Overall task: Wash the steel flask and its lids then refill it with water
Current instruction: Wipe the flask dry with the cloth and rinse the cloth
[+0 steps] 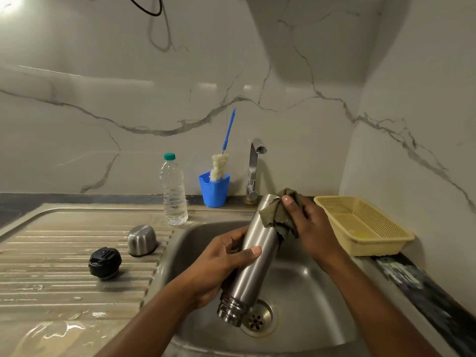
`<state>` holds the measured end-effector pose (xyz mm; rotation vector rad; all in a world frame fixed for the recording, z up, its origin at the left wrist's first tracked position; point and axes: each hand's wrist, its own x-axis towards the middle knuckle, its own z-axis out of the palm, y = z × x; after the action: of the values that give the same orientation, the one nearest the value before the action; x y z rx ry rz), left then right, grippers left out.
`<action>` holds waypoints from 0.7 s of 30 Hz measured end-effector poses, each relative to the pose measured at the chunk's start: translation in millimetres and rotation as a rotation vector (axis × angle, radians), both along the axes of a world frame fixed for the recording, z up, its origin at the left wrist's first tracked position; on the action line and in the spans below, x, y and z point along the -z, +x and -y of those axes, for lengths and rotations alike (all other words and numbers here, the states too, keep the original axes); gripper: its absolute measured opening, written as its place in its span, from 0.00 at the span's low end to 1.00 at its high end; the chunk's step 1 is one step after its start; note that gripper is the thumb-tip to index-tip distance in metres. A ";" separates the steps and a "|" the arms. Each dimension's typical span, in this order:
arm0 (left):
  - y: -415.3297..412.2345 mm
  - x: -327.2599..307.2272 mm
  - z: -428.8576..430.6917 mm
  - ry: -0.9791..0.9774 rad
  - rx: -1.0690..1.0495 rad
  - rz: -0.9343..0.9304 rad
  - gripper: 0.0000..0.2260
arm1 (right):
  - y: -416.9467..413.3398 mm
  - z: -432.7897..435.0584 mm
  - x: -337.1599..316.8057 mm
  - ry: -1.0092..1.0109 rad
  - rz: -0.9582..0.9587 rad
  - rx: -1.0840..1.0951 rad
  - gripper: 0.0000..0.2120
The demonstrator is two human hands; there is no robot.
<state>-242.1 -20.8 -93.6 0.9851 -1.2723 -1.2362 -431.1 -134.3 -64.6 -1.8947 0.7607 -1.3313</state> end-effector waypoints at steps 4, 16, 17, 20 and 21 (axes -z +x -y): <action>3.5 0.5 1.9 -0.007 -0.002 -0.019 0.22 | 3.6 -3.5 0.5 -0.174 0.032 0.063 0.10; 3.8 1.4 5.4 -0.007 0.016 -0.202 0.19 | 26.7 -16.7 12.0 0.275 0.148 -0.148 0.18; 3.3 0.7 6.3 -0.017 0.003 -0.235 0.18 | 28.7 -21.1 14.0 0.269 0.138 -0.170 0.17; 4.3 0.8 8.7 -0.040 -0.043 -0.256 0.16 | 36.1 -31.7 23.1 0.285 0.090 -0.246 0.15; 4.8 0.8 8.9 -0.033 -0.070 -0.249 0.16 | 38.7 -35.1 25.8 0.287 0.060 -0.273 0.14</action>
<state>-237.3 -29.7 -94.4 0.8170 -1.0522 -1.2378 -392.4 -99.3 -90.4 -1.6549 0.6022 -1.0441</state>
